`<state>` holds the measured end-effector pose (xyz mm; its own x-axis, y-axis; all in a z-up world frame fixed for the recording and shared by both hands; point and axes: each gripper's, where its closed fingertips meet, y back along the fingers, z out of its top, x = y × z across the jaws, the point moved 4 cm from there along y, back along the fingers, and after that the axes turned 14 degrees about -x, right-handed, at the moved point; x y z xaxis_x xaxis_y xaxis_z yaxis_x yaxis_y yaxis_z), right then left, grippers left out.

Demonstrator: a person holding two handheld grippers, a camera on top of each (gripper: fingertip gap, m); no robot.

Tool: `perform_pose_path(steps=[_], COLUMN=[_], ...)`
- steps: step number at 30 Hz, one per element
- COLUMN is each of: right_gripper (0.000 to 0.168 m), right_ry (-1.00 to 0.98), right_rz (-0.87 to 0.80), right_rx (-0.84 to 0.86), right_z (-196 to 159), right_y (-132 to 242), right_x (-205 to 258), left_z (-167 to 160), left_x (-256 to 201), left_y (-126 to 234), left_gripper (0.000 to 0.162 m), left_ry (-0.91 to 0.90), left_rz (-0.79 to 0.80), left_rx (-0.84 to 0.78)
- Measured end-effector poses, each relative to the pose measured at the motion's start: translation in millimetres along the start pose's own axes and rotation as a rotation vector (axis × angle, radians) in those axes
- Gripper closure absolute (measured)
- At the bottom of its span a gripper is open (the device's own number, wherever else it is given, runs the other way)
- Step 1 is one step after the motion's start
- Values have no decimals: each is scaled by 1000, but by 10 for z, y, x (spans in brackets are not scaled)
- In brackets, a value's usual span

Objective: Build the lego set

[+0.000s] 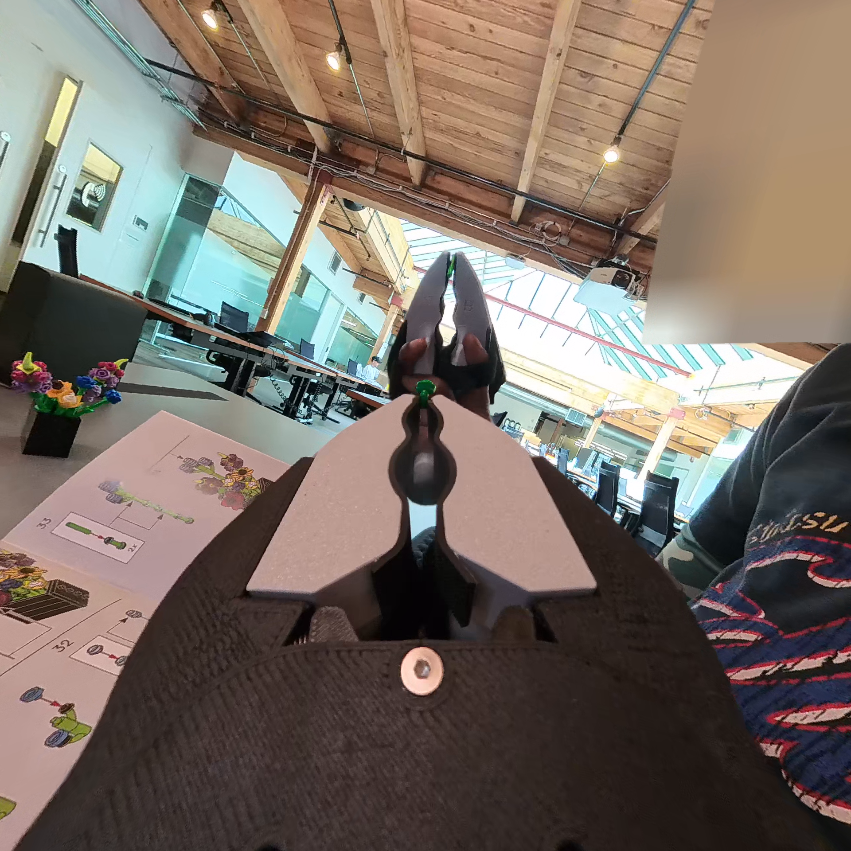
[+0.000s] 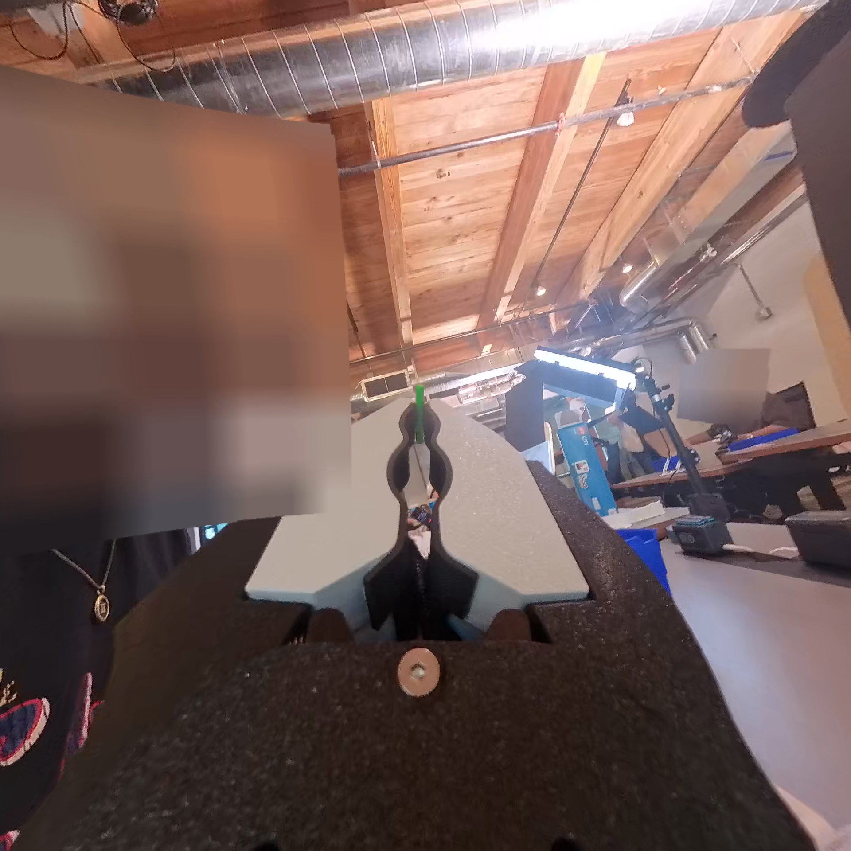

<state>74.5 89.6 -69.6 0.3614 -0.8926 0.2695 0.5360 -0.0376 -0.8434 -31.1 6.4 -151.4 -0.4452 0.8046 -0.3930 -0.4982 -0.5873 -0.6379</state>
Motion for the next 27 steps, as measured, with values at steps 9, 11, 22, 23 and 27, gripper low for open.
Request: perform_pose_path(steps=[9,11,22,23,27], right_gripper=[165,165,165,165,165], right_ry=[-22,-14,40,27,-98], right_rz=[-19,-17,6,4,-29], right_rx=[54,64,147,152,180], right_z=[-217,-232,-299,-338,-647], right_y=[2,-2,-101,-95,38], right_x=[-92,-86,-72,-72,-89], left_z=[4,11,22,25,37], left_x=[-1,4,25,29,40], left_y=[9,13,24,26,32], left_gripper=[159,159,159,159,159], left_ry=[6,10,35,38,46], left_rz=[-2,-1,4,6,12], left_rx=[-2,-7,-18,-21,-31])
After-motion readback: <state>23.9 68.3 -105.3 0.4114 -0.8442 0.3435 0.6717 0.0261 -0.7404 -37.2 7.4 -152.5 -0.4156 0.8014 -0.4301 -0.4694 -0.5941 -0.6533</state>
